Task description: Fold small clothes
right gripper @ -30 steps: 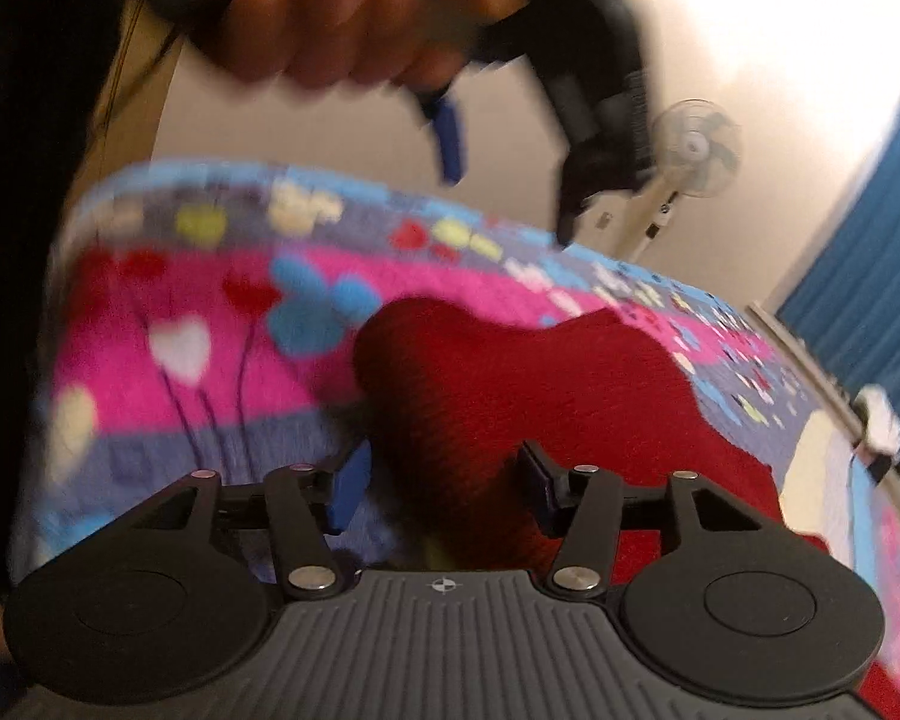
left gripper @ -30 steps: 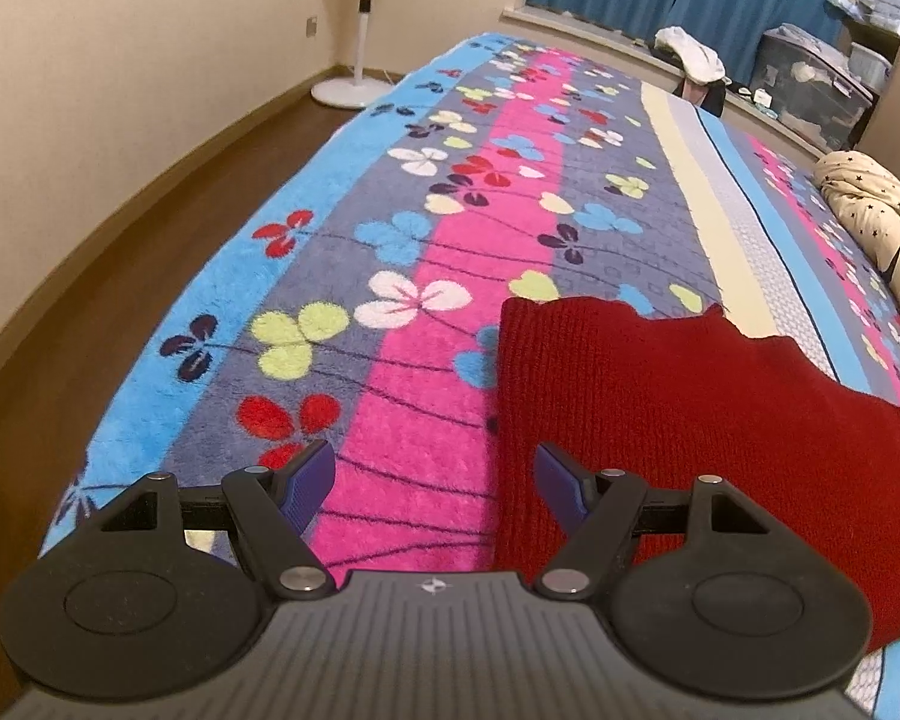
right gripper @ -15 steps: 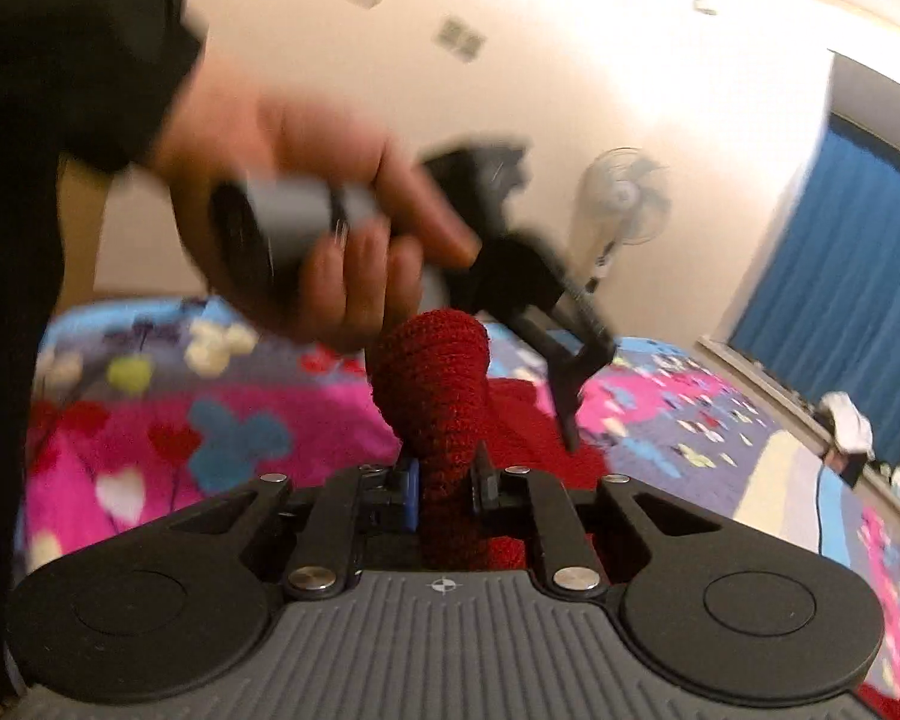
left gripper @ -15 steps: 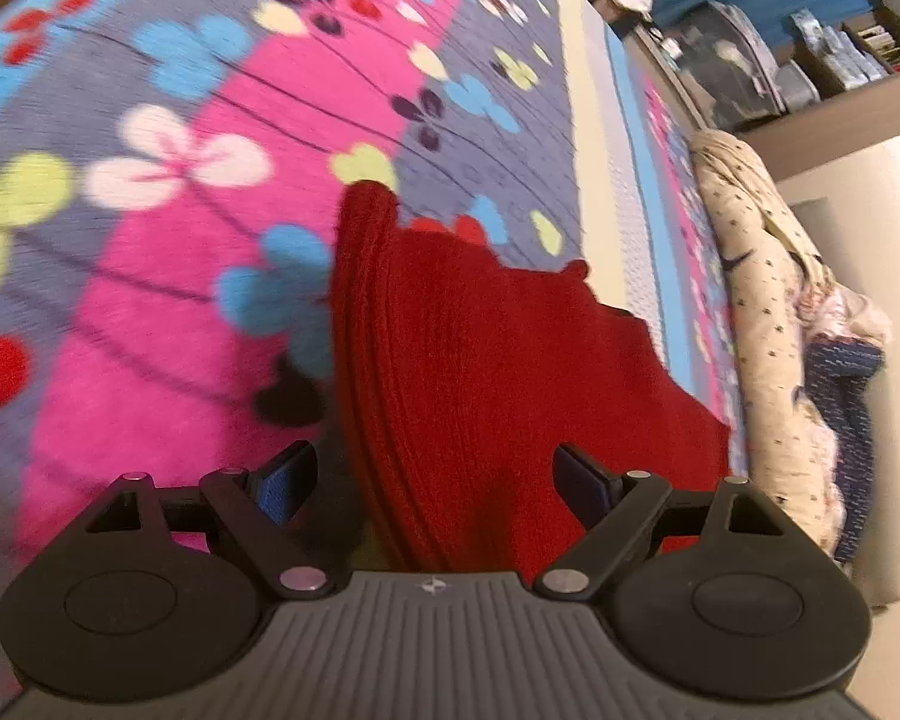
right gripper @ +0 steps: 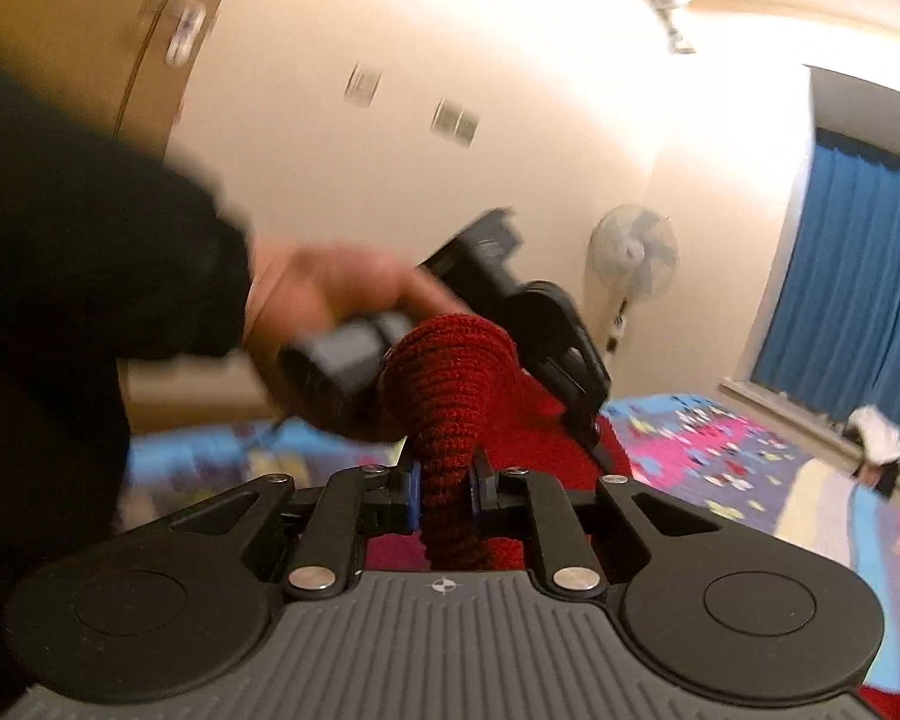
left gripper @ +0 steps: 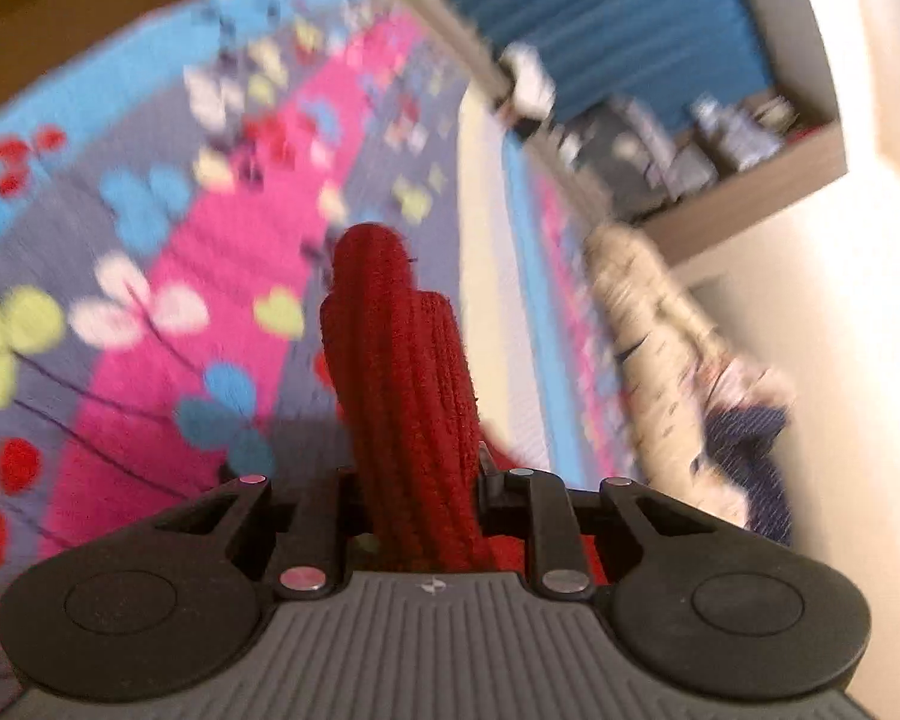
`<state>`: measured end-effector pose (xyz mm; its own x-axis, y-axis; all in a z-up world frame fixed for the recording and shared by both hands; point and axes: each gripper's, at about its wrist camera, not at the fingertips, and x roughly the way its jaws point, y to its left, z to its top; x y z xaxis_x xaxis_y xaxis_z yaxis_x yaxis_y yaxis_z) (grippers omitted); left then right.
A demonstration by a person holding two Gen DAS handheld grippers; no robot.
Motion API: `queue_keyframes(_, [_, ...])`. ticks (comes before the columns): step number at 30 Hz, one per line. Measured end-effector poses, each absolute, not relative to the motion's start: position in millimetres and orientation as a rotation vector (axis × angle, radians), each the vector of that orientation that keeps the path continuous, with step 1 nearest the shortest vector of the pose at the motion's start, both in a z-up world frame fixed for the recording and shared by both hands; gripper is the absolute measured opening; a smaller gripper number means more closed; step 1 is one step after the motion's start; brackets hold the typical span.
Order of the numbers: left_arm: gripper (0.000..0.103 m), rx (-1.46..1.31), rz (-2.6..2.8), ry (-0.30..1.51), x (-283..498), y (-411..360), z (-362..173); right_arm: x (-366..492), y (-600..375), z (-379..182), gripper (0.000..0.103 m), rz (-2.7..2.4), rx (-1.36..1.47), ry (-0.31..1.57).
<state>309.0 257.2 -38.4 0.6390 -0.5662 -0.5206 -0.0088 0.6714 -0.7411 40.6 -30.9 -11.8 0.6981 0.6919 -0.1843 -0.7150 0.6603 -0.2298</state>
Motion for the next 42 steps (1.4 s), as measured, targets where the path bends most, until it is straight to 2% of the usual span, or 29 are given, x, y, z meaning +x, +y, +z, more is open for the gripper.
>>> queue_keyframes(3, [0.025, -0.752, -0.327, 0.812, 296.7, 259.4, -30.5, 39.7, -36.6, 2.7, 0.014, 0.791, -0.108, 0.132])
queue_keyframes(5, [0.029, -0.716, -0.296, 0.843, 298.8, 247.9, -34.2, 47.1, -48.8, 0.8, 0.014, 0.745, 0.014, 0.209])
queue_keyframes(6, [0.033, -0.707, -0.28, 0.859, 300.4, 241.3, -35.0, 52.5, -58.6, -2.1, 0.014, 0.704, 0.07, 0.255])
queue_keyframes(8, [0.052, -0.74, -0.213, 0.868, 302.2, 231.8, -35.4, 62.0, -80.6, -7.8, 0.014, 0.621, 0.162, 0.33])
queue_keyframes(10, [0.057, -0.789, -0.195, 0.813, 291.0, 234.3, -28.9, 70.4, -112.4, -11.4, 0.014, 0.529, 0.277, 0.399])
queue_keyframes(12, [0.067, -0.8, -0.226, 0.705, 279.9, 229.0, -14.8, 76.2, -152.7, -14.6, 0.013, 0.431, 0.381, 0.443])
queue_keyframes(13, [0.075, -0.779, -0.241, 0.649, 272.1, 221.9, -6.0, 77.0, -173.6, -16.7, 0.013, 0.377, 0.424, 0.454])
queue_keyframes(14, [0.076, -0.754, -0.261, 0.619, 265.7, 213.5, 0.6, 77.1, -194.9, -19.7, 0.013, 0.32, 0.468, 0.462])
queue_keyframes(18, [0.076, -0.616, -0.402, 0.626, 247.1, 157.3, 12.2, 69.2, -272.8, -50.4, 0.013, 0.07, 0.663, 0.513])
queue_keyframes(21, [0.074, -0.44, -0.473, 0.643, 235.1, 106.5, 11.8, 68.2, -311.1, -92.4, 0.013, -0.056, 0.766, 0.639])
queue_keyframes(23, [0.067, -0.326, -0.515, 0.68, 229.1, 74.3, 1.4, 67.7, -328.3, -111.7, 0.015, -0.04, 0.855, 0.677])
queue_keyframes(26, [0.057, -0.181, -0.552, 0.733, 224.8, 37.3, -19.2, 65.9, -335.2, -103.5, 0.029, 0.043, 0.858, 0.635])
queue_keyframes(28, [0.056, -0.104, -0.566, 0.746, 219.5, 22.4, -32.4, 68.4, -341.0, -97.5, 0.042, 0.098, 0.844, 0.602])
queue_keyframes(30, [0.054, -0.031, -0.571, 0.77, 216.6, 9.6, -42.9, 79.8, -352.8, -99.7, 0.047, 0.095, 0.868, 0.608])
queue_keyframes(32, [0.053, 0.028, -0.583, 0.775, 211.6, -1.3, -52.1, 90.9, -363.3, -110.8, 0.047, 0.076, 0.916, 0.639])
queue_keyframes(34, [0.053, 0.089, -0.58, 0.752, 204.1, -8.1, -57.8, 92.7, -365.5, -113.3, 0.021, 0.099, 0.937, 0.65])
queue_keyframes(39, [0.053, 0.163, -0.571, 0.724, 197.0, -14.6, -64.7, 64.9, -345.3, -60.6, 0.017, 0.254, 0.74, 0.398])
queue_keyframes(41, [0.053, 0.148, -0.571, 0.733, 198.4, -13.0, -66.7, 68.0, -349.0, -66.9, 0.017, 0.207, 0.744, 0.424])
queue_keyframes(42, [0.053, 0.165, -0.576, 0.742, 197.0, -15.7, -66.4, 74.3, -353.9, -80.8, 0.017, 0.13, 0.768, 0.511])
